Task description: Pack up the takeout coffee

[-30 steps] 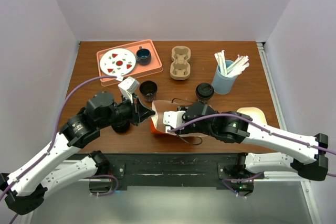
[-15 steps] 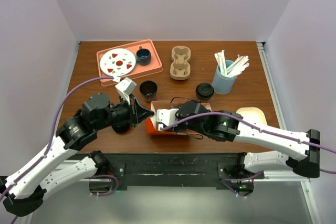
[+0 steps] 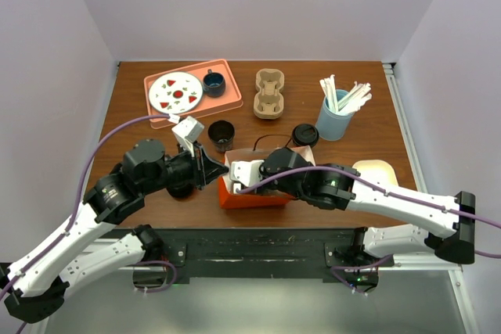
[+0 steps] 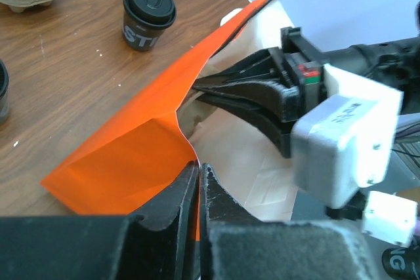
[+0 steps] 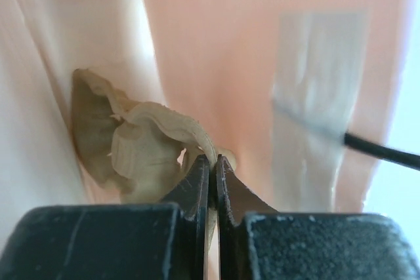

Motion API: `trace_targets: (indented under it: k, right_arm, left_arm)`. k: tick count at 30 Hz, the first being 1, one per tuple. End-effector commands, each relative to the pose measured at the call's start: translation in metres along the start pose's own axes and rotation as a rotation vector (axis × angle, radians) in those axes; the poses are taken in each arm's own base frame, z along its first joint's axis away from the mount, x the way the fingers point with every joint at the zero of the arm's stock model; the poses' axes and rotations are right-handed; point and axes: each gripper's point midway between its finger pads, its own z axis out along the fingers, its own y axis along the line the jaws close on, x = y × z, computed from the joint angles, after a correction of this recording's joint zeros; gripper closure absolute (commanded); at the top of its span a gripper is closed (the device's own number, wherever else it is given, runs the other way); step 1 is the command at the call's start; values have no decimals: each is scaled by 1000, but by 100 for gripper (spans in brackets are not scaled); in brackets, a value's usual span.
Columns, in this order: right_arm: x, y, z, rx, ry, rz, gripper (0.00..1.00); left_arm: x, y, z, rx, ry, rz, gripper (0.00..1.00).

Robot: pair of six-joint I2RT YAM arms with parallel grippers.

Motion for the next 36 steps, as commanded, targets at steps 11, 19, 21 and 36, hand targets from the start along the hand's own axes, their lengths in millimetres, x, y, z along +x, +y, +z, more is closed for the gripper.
trace_targets:
  k: [11,19,21,36]
  right_arm:
    - [-60,-71,-51,128,-140,47,100]
    - [-80,-99,-72,190,-198,45,100]
    - [-86,-106,-77,205,-210,49,100]
    - [-100,-155,-116,379,-256,149,100]
  left_arm:
    - [-13,15,2,-143,38,-26,78]
    - [-29,18,1,-217,42,-52,66]
    - [-33,17,-2,-227,40,-56,64]
    - [-69,24,-25,-353,-49,-65,53]
